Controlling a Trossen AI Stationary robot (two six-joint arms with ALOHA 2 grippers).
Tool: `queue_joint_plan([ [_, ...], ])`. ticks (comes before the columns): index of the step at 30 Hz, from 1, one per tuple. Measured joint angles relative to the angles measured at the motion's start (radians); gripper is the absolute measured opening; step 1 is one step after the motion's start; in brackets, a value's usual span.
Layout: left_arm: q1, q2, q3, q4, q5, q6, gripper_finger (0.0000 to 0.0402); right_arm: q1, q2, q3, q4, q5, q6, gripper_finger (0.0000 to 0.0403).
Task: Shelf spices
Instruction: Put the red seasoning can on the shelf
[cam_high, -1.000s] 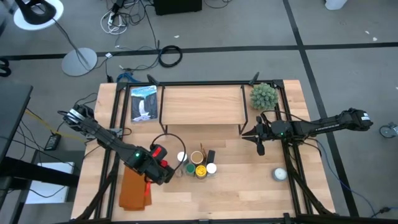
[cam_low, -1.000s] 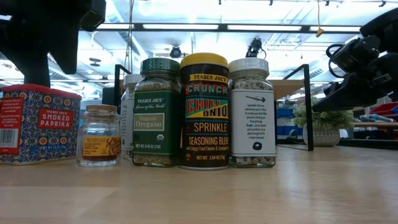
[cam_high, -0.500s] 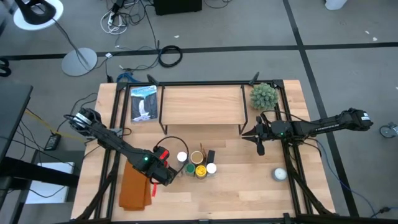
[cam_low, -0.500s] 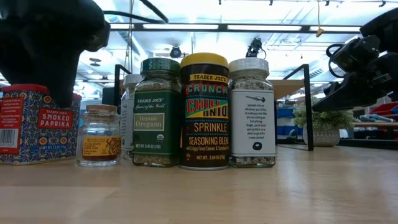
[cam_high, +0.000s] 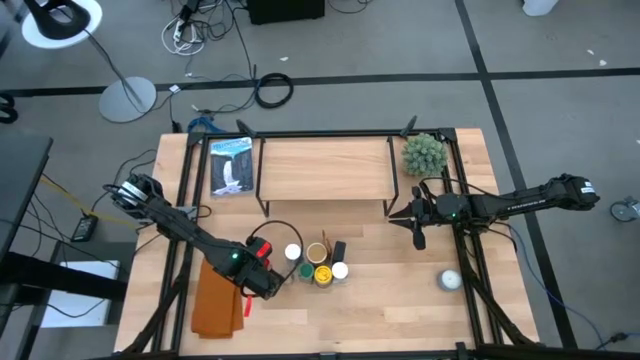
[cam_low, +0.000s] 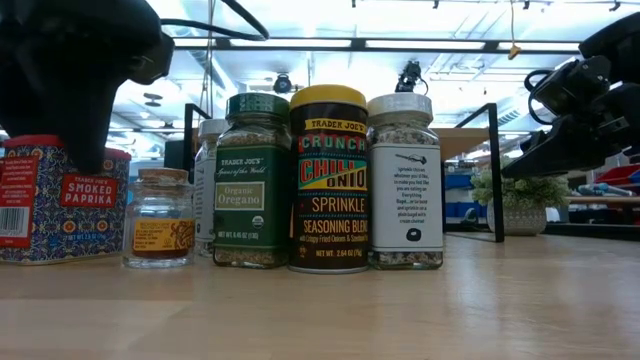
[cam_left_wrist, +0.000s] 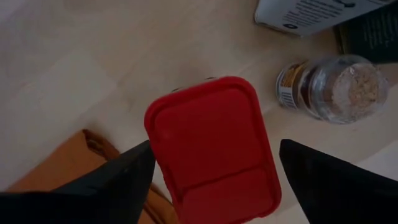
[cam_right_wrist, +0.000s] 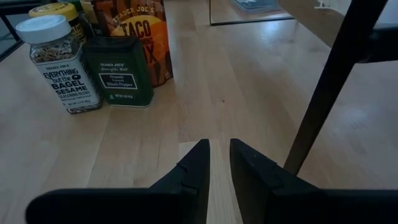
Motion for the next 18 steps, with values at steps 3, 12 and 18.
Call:
queue_joint_plan([
  [3,0.000,0.000,0.000,0.000,0.008,0.000,0.0340,0.000,0.000,0.000,0.003,0.000,0.000,0.0064],
  [12,0.000,0.000,0.000,-0.002,0.026,0.003,0.0328,0.000,0.000,0.000,0.006,0.000,0.000,0.0064],
  [18,0.008,0.000,0.000,-0.003,0.025,0.004,0.0323,0.000,0.000,0.000,0.006,0.000,0.000,0.0064],
])
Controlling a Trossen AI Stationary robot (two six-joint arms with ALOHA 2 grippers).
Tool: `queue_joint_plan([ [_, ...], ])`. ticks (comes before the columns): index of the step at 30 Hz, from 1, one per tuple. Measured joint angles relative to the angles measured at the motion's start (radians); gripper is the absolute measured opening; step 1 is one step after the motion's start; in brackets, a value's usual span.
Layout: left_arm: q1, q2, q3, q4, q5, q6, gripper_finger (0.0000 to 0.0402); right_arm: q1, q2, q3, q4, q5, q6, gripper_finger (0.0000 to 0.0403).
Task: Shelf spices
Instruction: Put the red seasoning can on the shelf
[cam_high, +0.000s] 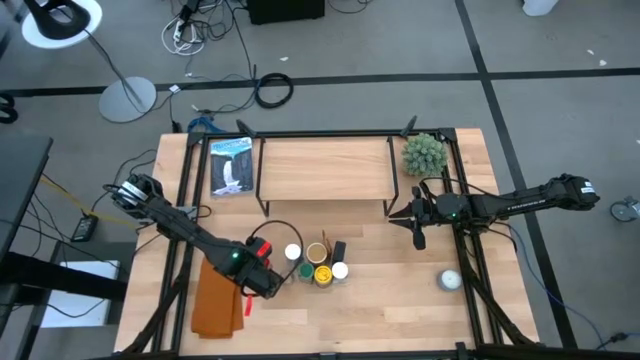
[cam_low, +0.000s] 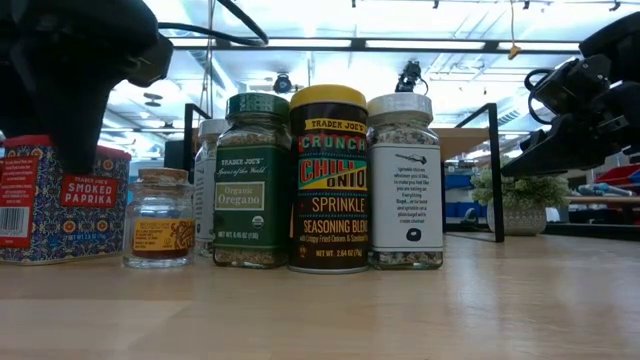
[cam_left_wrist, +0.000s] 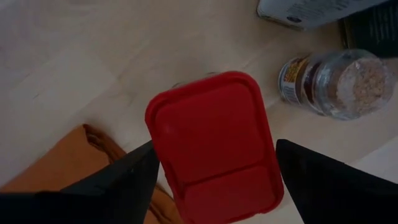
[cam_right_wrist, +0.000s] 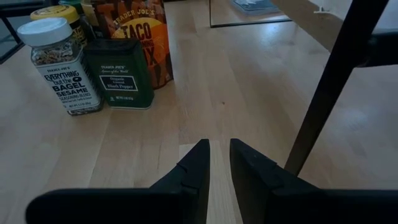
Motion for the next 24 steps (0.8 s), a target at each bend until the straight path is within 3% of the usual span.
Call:
queue_joint_plan([
  [24,0.006,0.000,0.000,-0.004,-0.004,0.011,0.0323,0.000,0.000,0.000,0.000,0.000,0.000,0.0064],
])
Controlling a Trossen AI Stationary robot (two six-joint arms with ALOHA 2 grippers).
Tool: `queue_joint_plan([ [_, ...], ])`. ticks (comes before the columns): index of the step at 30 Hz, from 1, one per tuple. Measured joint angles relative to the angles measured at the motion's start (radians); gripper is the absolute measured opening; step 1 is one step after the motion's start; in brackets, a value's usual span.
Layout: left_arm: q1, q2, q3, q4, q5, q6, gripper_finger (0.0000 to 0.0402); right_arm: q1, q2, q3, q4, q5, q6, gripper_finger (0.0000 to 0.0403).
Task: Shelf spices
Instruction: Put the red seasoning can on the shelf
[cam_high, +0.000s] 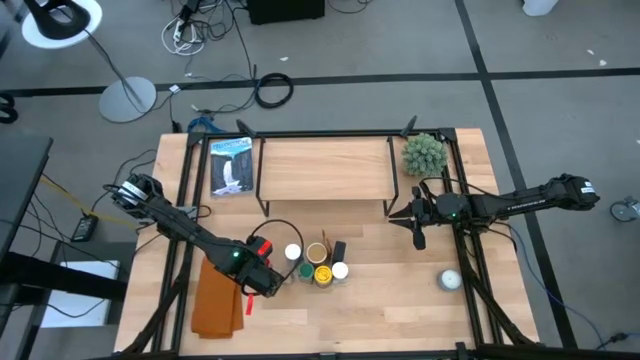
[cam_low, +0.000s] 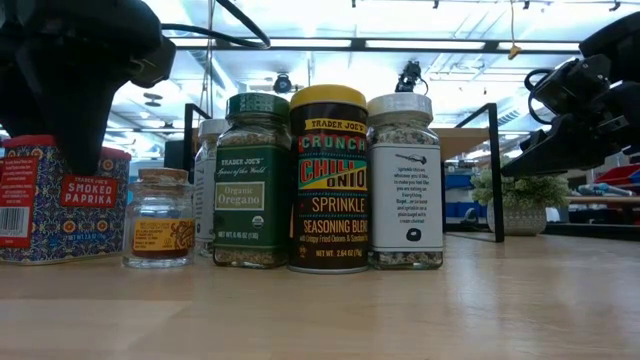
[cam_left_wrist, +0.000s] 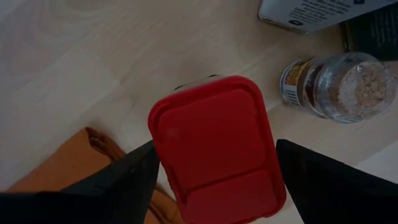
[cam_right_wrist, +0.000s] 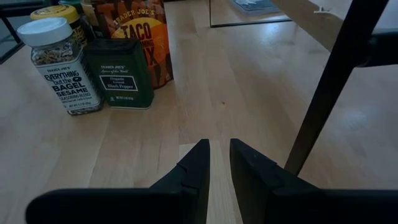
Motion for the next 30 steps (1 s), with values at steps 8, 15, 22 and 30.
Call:
queue_joint_plan([
  [8,0.000,0.000,0.000,0.000,-0.006,0.000,0.0298,0.000,0.000,0.000,0.000,0.000,0.000,0.0064],
  [15,0.000,0.000,0.000,0.001,-0.006,0.000,0.0267,0.000,0.000,0.000,0.000,0.000,0.000,0.0064],
  [22,0.000,0.000,0.000,0.001,-0.005,0.004,0.0249,0.000,0.000,0.000,0.000,0.000,0.000,0.0064],
  [30,0.000,0.000,0.051,-0.007,-0.005,0.066,0.0247,0.000,0.000,0.000,0.000,0.000,0.000,0.0064],
])
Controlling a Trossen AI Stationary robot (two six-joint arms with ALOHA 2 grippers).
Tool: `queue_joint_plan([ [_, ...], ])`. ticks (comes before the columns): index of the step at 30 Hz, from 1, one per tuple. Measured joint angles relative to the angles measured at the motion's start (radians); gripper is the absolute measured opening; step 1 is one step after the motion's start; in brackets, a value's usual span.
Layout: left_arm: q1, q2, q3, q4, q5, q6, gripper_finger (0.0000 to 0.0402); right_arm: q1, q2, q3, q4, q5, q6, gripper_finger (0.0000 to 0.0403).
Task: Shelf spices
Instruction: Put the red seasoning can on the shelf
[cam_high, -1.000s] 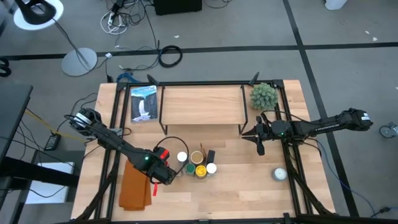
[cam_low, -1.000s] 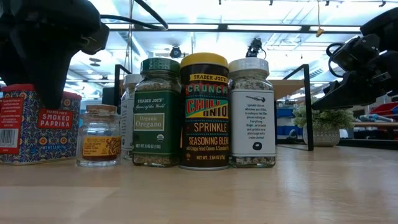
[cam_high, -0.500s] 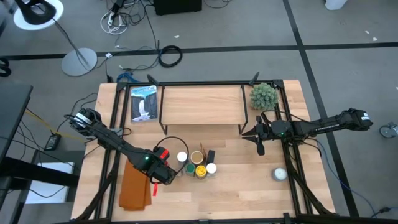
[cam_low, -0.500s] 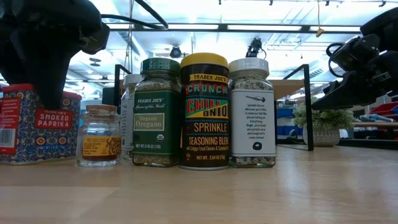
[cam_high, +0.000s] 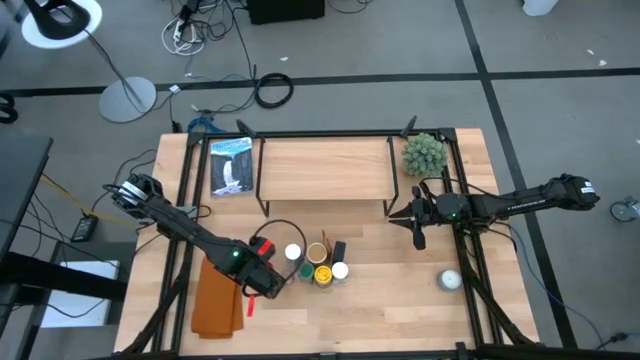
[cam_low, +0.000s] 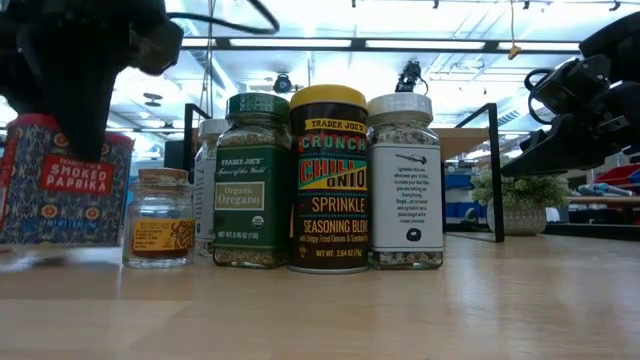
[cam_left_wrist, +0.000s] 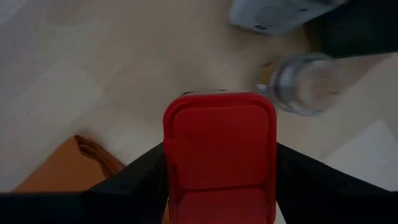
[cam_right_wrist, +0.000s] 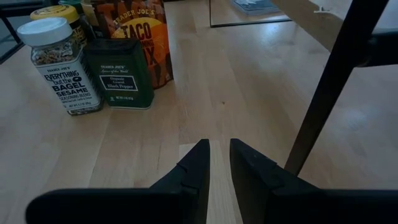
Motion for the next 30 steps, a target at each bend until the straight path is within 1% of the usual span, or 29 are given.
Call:
queue_joint_plan([
  [4,0.000,0.000,0.035,-0.004,0.000,0.044,0.0247,0.000,0.000,0.000,0.000,0.000,0.000,0.0064],
  [7,0.000,0.000,0.066,-0.039,0.000,0.085,0.0247,0.000,0.000,0.000,0.000,0.000,0.000,0.0064],
  [12,0.000,0.000,0.125,-0.145,-0.001,0.136,0.0247,0.000,0.000,0.000,0.000,0.000,0.000,0.0064],
  [16,0.000,0.000,0.182,-0.262,-0.015,0.167,0.0247,0.000,0.000,0.000,0.000,0.000,0.000,0.0064],
  [20,0.014,0.000,0.251,-0.324,-0.027,0.222,0.0247,0.000,0.000,0.000,0.000,0.000,0.000,0.0064],
  [26,0.067,0.000,0.372,-0.340,-0.044,0.355,0.0247,0.000,0.000,0.000,0.000,0.000,0.000,0.0064],
  [30,0.114,0.000,0.448,-0.339,-0.054,0.510,0.0247,0.000,0.000,0.000,0.000,0.000,0.000,0.0064],
])
